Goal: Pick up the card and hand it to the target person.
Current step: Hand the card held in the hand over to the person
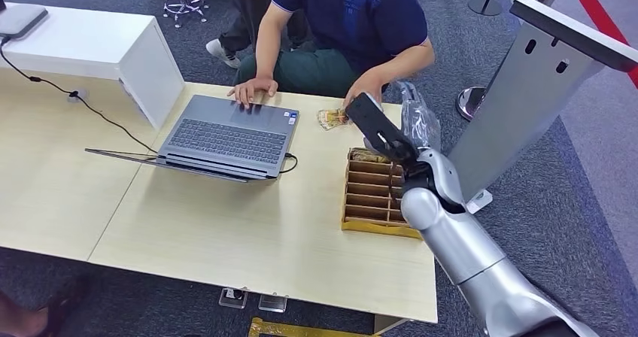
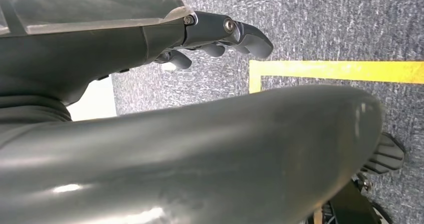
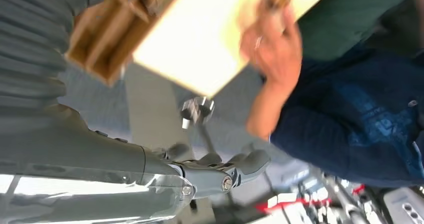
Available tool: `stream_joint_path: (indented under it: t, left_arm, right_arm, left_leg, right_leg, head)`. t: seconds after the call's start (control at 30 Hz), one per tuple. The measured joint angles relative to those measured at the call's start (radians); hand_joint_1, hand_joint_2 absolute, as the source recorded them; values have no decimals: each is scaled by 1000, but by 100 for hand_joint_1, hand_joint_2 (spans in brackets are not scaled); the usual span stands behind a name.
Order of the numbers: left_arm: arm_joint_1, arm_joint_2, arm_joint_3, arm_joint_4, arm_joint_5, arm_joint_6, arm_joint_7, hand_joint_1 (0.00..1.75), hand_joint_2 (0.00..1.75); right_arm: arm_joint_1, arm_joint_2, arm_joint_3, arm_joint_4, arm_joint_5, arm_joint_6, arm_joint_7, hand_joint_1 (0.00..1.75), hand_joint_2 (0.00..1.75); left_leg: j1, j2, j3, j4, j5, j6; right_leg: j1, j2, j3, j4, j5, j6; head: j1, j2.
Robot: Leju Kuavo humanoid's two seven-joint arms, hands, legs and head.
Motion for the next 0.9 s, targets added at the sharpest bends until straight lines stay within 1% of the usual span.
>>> stream_joint_path:
  t: [0.13, 0.27, 0.33, 0.43, 0.53, 0.67, 0.77, 0.9]
  left_arm:
    - [3, 0, 1, 0, 10, 3, -2, 0, 0]
    - [6, 0, 2, 0, 21, 12, -3, 0, 0]
    - [7, 0, 2, 0, 25, 19, -2, 0, 0]
    - [7, 0, 2, 0, 30, 27, 1, 0, 0]
    - [6, 0, 2, 0, 40, 31, -1, 0, 0]
    - [5, 0, 2, 0, 44, 33, -2, 0, 0]
    - [4, -1, 3, 0, 44, 34, -2, 0, 0]
    - [2, -4, 6, 0, 52, 40, -4, 0, 0]
  right_arm:
    - [149, -78, -69, -188, -251, 32, -144, 0, 175]
    - [340, -154, -155, -378, -468, 87, -295, 0, 175]
    - [446, -185, -203, -469, -544, 113, -366, 0, 175]
    - [593, -218, -268, -593, -574, 136, -435, 0, 175]
    - [709, -235, -318, -684, -565, 147, -454, 0, 175]
    - [813, -248, -353, -750, -526, 156, -429, 0, 175]
    - [853, -252, -361, -763, -506, 166, -411, 0, 175]
    - [868, -252, -357, -753, -502, 169, -405, 0, 175]
  left_leg:
    - [0, 0, 0, 0, 0, 0]
    - [0, 0, 0, 0, -1, 0]
    - [0, 0, -1, 0, -1, 0]
    - [0, 0, -1, 0, -2, 0]
    - [0, 0, -1, 0, -2, 0]
    - [0, 0, -1, 0, -2, 0]
    - [0, 1, 0, 0, -2, 0]
    - [0, 0, 0, 0, -1, 0]
  right_leg:
    - [0, 0, 0, -1, 0, 0]
    - [0, 0, 0, -1, 0, 0]
    - [0, 0, 0, -1, 0, 0]
    - [0, 0, 0, -1, -1, 1]
    - [0, 0, 0, -1, -1, 1]
    - [0, 0, 0, -1, -1, 1]
    - [0, 0, 0, -1, -1, 1]
    - [0, 0, 0, -1, -1, 1]
  head:
    - [-1, 0]
    - [-1, 0]
    - [-1, 0]
    - [-2, 0]
    - [-2, 0]
    - [-2, 0]
    - [-2, 0]
    - [-1, 0]
